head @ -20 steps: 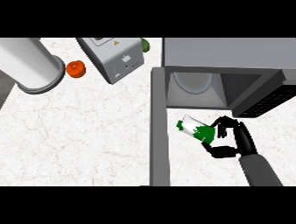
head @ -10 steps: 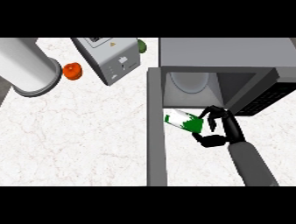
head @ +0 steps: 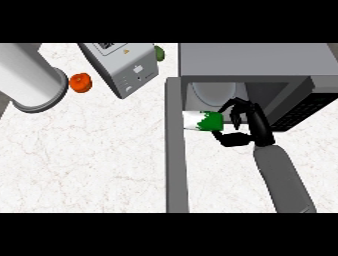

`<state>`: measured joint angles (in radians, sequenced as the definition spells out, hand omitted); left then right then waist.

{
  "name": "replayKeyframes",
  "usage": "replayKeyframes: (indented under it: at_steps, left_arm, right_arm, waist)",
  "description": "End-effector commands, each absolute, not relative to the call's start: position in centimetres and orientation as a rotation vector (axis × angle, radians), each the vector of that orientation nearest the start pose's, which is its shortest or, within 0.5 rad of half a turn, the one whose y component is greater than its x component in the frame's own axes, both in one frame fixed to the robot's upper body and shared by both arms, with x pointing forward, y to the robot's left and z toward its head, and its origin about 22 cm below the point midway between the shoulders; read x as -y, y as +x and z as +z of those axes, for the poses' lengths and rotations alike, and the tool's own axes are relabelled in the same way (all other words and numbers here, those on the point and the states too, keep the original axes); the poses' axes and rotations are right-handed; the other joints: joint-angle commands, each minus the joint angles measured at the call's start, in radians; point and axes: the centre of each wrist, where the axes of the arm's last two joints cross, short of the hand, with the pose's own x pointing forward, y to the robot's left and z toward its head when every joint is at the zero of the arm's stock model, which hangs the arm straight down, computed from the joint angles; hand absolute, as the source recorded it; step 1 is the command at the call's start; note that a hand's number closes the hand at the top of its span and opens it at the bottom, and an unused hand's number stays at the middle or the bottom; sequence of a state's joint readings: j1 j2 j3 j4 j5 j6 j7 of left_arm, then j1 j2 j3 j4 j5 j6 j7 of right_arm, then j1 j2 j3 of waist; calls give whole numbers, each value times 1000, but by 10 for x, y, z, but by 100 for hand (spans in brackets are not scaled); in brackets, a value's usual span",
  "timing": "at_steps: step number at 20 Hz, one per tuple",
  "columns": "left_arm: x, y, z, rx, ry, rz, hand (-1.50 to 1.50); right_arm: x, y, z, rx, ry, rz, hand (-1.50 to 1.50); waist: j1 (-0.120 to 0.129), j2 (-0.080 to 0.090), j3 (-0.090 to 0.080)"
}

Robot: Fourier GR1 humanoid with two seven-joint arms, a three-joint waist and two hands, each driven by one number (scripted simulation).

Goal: Pick up the milk, place it into the microwave and close the microwave

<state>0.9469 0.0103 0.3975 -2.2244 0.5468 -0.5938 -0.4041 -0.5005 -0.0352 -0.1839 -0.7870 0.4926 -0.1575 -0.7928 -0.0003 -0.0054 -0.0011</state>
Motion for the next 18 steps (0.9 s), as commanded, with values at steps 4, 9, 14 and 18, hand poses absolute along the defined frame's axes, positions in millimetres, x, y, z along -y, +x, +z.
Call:
replayKeyframes:
  at_steps: [4, 9, 14, 18]
  left_arm:
    - [-344, -12, 60, 1935, 23, 169, -150]
    - [-347, 3, 61, 1921, 12, 192, -150]
    - [-362, 10, 43, 1931, -30, 177, -150]
    - [-363, 34, 53, 1930, -39, 138, -150]
  right_arm:
    - [189, 387, 6, 1964, -310, 526, 150]
    - [181, 414, 25, 1917, -338, 554, 150]
    - [199, 432, 37, 1905, -521, 534, 150]
    - [189, 434, 31, 1816, -640, 562, 150]
  waist:
    - [20, 6, 1]
    - [27, 13, 2]
    - [51, 22, 1]
    - [66, 36, 2]
